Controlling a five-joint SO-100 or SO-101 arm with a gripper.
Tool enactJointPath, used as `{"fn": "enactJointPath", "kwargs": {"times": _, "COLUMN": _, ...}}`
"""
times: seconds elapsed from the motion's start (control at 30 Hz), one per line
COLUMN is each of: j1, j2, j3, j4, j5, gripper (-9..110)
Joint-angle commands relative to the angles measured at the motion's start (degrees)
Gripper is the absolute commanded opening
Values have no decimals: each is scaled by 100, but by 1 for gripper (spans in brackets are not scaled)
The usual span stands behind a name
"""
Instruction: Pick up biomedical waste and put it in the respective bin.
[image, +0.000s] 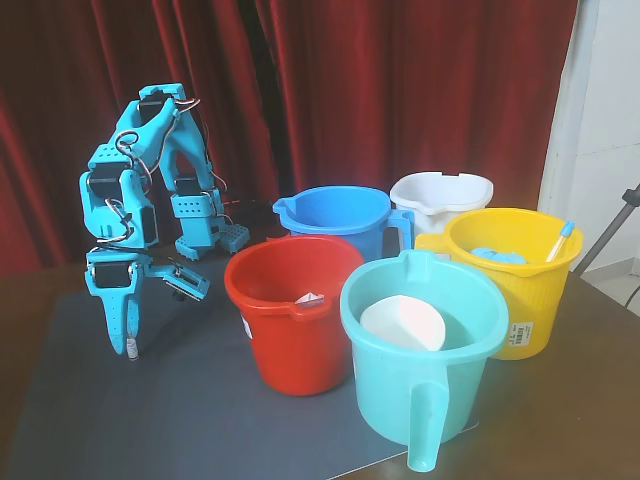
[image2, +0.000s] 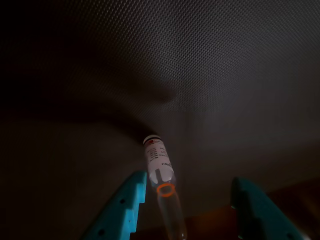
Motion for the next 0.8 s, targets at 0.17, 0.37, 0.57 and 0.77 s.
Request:
{"fn": "enactJointPath", "kwargs": {"times": 0.17, "j1": 9, "j2": 141, "j3": -35, "j4": 0, "j5": -18, "gripper": 19}}
{"fn": "enactJointPath", "kwargs": {"times": 0.37, "j1": 18, "j2": 141, "j3": -26, "j4": -26, "j5": -26, "gripper": 7}}
{"fn": "enactJointPath", "kwargs": {"times": 0.57, "j1": 18, "j2": 132, "j3": -26, "j4": -26, "j5": -26, "gripper": 3}}
{"fn": "enactJointPath", "kwargs": {"times": 0.77, "j1": 26, "j2": 132, "j3": 35, "j4": -158, "j5": 9, "gripper": 0}}
